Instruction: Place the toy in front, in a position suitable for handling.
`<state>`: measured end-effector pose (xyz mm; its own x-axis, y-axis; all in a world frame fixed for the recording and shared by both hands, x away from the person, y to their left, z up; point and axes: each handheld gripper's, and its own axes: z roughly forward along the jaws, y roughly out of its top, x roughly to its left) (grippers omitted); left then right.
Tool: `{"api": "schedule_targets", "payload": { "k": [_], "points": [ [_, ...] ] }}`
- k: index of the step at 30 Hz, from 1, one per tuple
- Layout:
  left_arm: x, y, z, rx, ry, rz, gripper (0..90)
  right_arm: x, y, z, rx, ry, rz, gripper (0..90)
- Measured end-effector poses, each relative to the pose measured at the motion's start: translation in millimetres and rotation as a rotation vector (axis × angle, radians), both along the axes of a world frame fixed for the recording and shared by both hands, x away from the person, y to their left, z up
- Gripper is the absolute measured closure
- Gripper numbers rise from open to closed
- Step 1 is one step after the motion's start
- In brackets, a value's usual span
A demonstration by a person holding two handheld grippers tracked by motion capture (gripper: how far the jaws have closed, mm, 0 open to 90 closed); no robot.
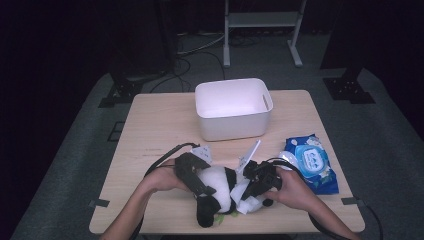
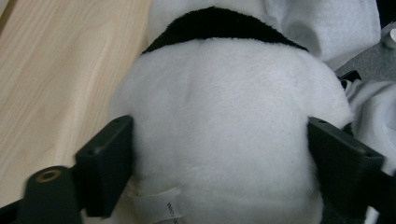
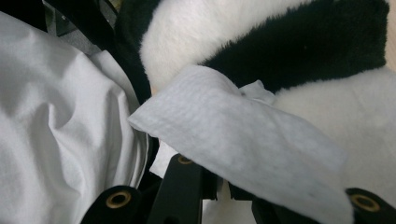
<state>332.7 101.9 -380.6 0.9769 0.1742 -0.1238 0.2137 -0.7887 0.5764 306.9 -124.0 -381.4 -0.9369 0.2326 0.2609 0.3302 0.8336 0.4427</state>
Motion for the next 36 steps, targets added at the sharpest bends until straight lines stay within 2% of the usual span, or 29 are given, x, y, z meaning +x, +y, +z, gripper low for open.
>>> {"api": "schedule_targets", "payload": {
  "k": [2,5,6,11,13,17,20,22,26,28,30,31,34,35,36],
  "points": [
    [-1.3,2.0,-1.4,-0.011,-0.012,0.002,21.4,0.0,0.3,0.2,0.0,-0.003,0.002,83.5],
    [-2.0,3.8,-3.4,-0.032,-0.029,0.011,24.8,0.4,0.4,0.7,0.0,-0.008,0.001,83.5],
    [-1.3,3.6,-3.9,-0.036,-0.051,0.019,24.9,1.4,0.7,1.2,0.0,-0.019,0.0,83.5],
    [5.0,-4.1,-2.3,-0.005,-0.123,0.037,25.5,5.4,-1.0,3.0,-0.019,-0.059,-0.035,83.2],
    [6.7,-4.9,-2.1,-0.002,-0.131,0.038,25.5,7.4,-2.2,2.9,-0.02,-0.073,-0.044,83.2],
    [16.9,-9.0,-2.4,0.003,-0.172,0.051,25.5,15.5,-6.2,1.2,-0.013,-0.118,-0.094,83.1],
    [17.3,-7.9,-2.0,-0.005,-0.161,0.039,25.1,17.7,-7.7,1.2,-0.009,-0.093,-0.091,83.1],
    [12.9,-4.6,-1.2,-0.038,-0.149,0.007,24.0,16.0,-7.7,6.5,-0.008,-0.093,-0.071,83.1],
    [4.0,-0.8,-2.1,-0.068,-0.152,-0.02,21.6,16.8,-4.3,25.1,0.032,-0.157,-0.071,82.7],
    [-1.7,1.9,-2.5,-0.075,-0.16,-0.026,20.3,20.8,1.8,31.0,0.011,-0.188,-0.079,82.3],
    [-3.9,4.0,-2.6,-0.079,-0.166,-0.023,19.7,22.7,4.1,31.0,0.009,-0.192,-0.074,82.2],
    [-5.4,5.7,-3.2,-0.086,-0.163,-0.014,18.8,24.5,7.9,30.0,0.0,-0.179,-0.067,82.3],
    [-7.1,12.2,-4.2,-0.138,-0.135,0.025,10.9,23.7,14.4,24.6,-0.014,-0.16,-0.042,82.3],
    [-7.1,12.2,-4.2,-0.138,-0.135,0.025,10.0,22.7,14.5,24.1,-0.017,-0.159,-0.041,82.3],
    [-7.1,14.6,-2.9,-0.168,-0.108,0.041,9.8,20.4,14.1,23.7,-0.024,-0.141,-0.047,82.3]
  ]
}}
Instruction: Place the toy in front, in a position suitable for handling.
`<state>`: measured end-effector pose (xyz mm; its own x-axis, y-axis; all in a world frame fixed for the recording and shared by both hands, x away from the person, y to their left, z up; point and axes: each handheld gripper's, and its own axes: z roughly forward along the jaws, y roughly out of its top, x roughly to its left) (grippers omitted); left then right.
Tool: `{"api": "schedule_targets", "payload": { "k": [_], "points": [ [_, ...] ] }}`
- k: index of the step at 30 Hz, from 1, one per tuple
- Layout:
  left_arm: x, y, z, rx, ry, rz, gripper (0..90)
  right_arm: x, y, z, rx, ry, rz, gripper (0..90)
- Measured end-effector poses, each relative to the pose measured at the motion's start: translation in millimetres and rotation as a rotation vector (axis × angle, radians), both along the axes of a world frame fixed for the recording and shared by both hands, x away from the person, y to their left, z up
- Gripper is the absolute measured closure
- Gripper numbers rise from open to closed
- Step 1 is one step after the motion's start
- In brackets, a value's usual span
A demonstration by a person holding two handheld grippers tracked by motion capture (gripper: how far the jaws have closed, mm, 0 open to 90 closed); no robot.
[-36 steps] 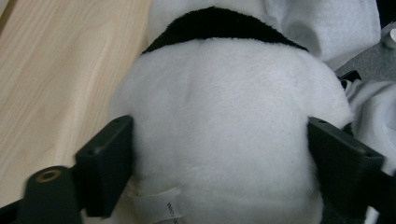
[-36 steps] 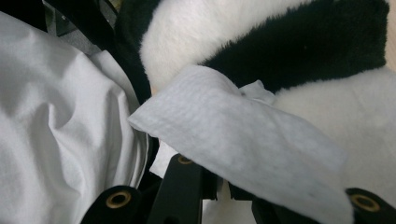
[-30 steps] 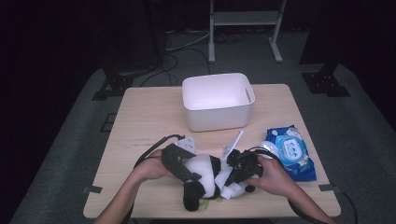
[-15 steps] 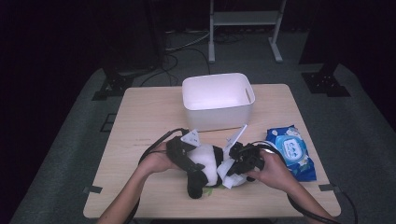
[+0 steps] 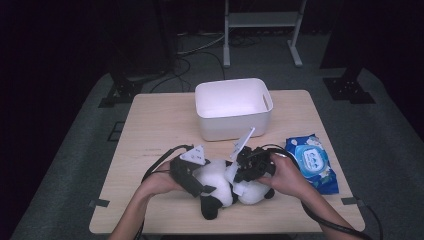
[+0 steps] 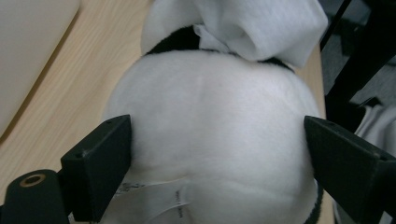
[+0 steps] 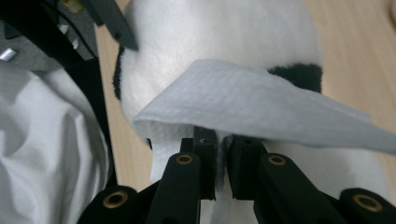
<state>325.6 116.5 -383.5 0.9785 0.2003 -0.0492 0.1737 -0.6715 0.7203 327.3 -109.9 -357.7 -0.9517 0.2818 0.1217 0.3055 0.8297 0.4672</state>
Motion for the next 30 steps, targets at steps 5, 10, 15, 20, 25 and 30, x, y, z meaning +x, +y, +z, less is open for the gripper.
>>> {"api": "schedule_targets", "payload": {
  "k": [5,10,15,20,25,30],
  "points": [
    [-2.0,3.0,3.2,-0.021,0.022,0.008,9.0,-7.8,0.5,-2.8,-0.009,0.022,0.032,82.2],
    [-3.3,1.1,-4.1,-0.001,0.013,-0.005,9.5,-15.5,8.2,3.0,-0.035,0.013,0.062,81.7],
    [-5.5,2.8,-6.6,-0.014,0.0,-0.008,12.9,-7.6,25.6,11.3,0.015,-0.019,0.061,81.0],
    [-3.2,6.6,-10.1,-0.029,0.005,0.008,13.3,4.8,29.0,10.7,-0.005,0.001,0.065,80.8],
    [-2.2,6.9,-9.3,-0.022,0.002,0.015,13.4,10.2,4.7,12.4,-0.041,-0.019,-0.012,80.8],
    [0.7,8.8,-9.4,-0.024,0.008,0.029,13.4,13.6,-27.2,14.7,-0.046,-0.02,-0.086,80.8]
  ]
}}
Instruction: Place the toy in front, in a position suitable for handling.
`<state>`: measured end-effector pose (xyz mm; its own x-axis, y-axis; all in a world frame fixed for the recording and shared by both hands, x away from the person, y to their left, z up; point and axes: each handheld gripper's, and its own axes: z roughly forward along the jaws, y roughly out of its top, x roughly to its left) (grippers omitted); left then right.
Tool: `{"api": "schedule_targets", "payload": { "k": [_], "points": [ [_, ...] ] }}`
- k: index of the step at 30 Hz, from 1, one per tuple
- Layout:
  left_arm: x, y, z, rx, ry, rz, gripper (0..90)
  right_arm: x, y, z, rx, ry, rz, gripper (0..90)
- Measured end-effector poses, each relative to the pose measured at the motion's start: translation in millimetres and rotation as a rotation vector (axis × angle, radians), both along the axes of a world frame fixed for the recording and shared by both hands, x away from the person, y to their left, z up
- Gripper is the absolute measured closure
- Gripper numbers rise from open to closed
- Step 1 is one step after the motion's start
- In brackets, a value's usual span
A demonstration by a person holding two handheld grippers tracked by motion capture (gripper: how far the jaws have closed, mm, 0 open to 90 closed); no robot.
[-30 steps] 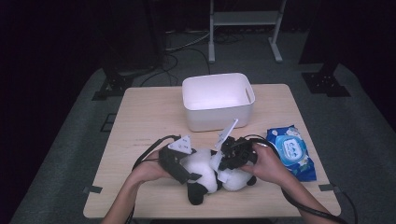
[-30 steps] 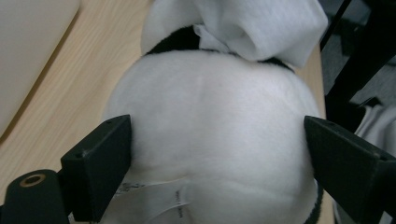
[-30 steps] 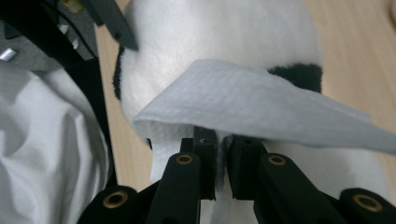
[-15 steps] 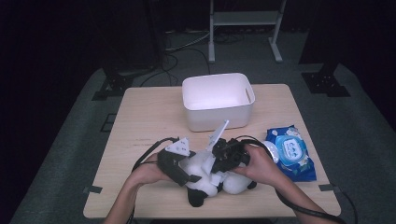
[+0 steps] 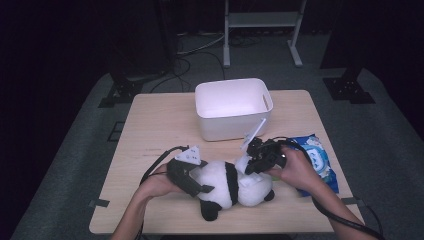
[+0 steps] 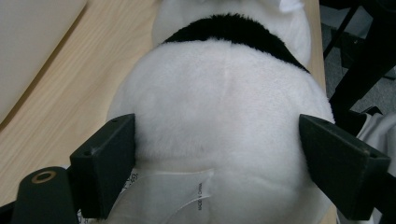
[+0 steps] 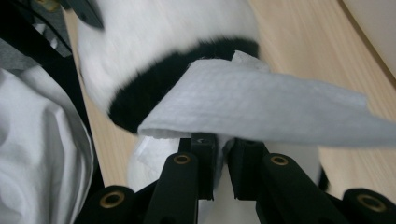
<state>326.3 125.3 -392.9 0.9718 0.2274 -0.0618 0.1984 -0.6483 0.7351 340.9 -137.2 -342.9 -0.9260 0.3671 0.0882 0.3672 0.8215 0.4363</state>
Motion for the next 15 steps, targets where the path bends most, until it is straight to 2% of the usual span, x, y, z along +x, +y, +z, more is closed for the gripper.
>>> {"api": "schedule_targets", "payload": {
  "k": [1,2,6,8,15],
  "points": [
    [0.6,0.7,-0.3,-0.007,0.003,0.004,13.4,0.0,0.0,0.0,0.0,0.0,0.0,80.8],
    [1.4,1.4,-0.3,-0.012,0.005,0.009,13.3,-0.7,-12.6,-1.5,0.003,0.009,-0.021,80.8],
    [2.2,1.1,0.1,-0.01,0.004,0.009,13.2,-5.1,-28.6,-6.0,0.013,0.023,-0.04,80.9],
    [2.1,1.2,0.2,-0.009,0.004,0.009,13.1,-9.0,-34.2,-8.4,0.029,0.03,-0.05,80.9],
    [1.6,1.2,1.1,0.0,0.0,0.008,13.1,-23.0,-48.2,-14.6,0.023,0.049,-0.058,80.9]
  ]
}}
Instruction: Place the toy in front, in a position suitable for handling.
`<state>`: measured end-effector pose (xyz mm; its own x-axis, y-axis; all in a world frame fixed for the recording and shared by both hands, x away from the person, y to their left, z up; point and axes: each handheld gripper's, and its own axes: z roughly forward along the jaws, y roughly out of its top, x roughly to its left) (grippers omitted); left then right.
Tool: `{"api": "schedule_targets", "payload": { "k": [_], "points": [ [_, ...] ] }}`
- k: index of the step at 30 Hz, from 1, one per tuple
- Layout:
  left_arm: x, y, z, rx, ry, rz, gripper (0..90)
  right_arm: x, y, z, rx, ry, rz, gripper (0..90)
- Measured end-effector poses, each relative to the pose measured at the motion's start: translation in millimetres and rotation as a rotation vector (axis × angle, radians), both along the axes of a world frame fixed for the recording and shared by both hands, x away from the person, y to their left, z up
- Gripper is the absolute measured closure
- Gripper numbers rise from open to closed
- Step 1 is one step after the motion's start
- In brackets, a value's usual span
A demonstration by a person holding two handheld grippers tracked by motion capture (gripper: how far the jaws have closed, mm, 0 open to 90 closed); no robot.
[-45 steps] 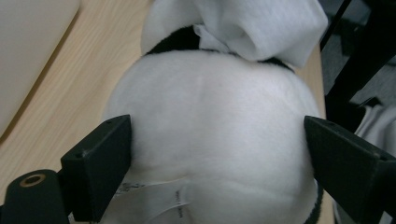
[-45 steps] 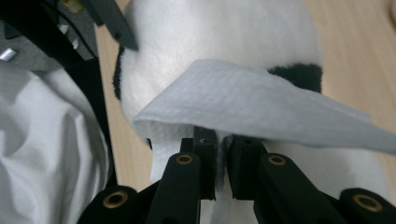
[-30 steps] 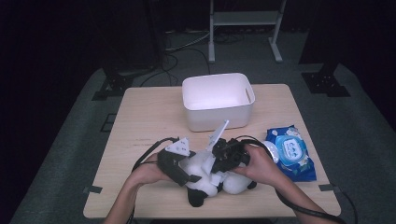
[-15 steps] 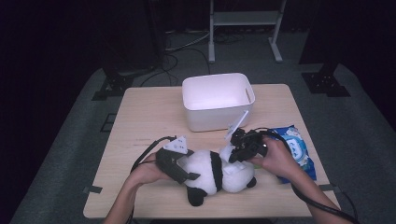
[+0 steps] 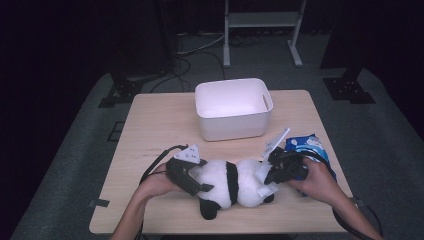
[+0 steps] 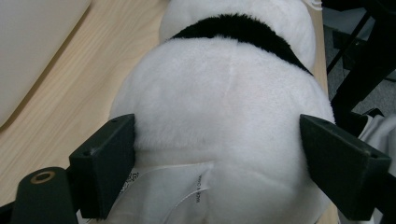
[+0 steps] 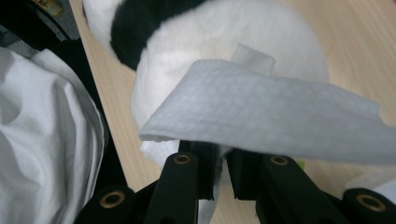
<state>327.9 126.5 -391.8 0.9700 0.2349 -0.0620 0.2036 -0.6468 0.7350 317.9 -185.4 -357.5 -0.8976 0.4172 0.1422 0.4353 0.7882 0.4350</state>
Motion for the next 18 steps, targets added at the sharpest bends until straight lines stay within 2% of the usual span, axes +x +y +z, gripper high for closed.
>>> {"api": "schedule_targets", "payload": {
  "k": [1,4,8,14,15,18],
  "points": [
    [-0.1,-0.1,0.1,0.002,-0.002,-0.001,13.1,-3.8,-6.8,-3.5,-0.015,0.014,-0.007,80.9],
    [-0.3,-0.4,0.3,0.008,-0.003,-0.003,13.1,-5.5,-13.6,-6.6,-0.016,0.023,-0.019,80.9],
    [-1.4,-2.2,0.1,0.005,0.0,-0.002,13.2,-1.9,-24.6,-11.0,0.008,0.031,-0.055,81.6],
    [-1.7,-2.3,-0.1,0.003,0.002,-0.005,13.2,8.0,-25.9,-7.8,0.014,0.005,-0.078,82.8],
    [-1.7,-2.5,-0.1,0.004,-0.001,-0.006,13.2,13.7,-25.3,-6.0,0.019,-0.013,-0.083,83.5],
    [-1.9,-2.9,0.2,0.008,-0.005,-0.008,13.2,22.8,-22.3,-5.4,0.025,-0.014,-0.091,83.9]
  ]
}}
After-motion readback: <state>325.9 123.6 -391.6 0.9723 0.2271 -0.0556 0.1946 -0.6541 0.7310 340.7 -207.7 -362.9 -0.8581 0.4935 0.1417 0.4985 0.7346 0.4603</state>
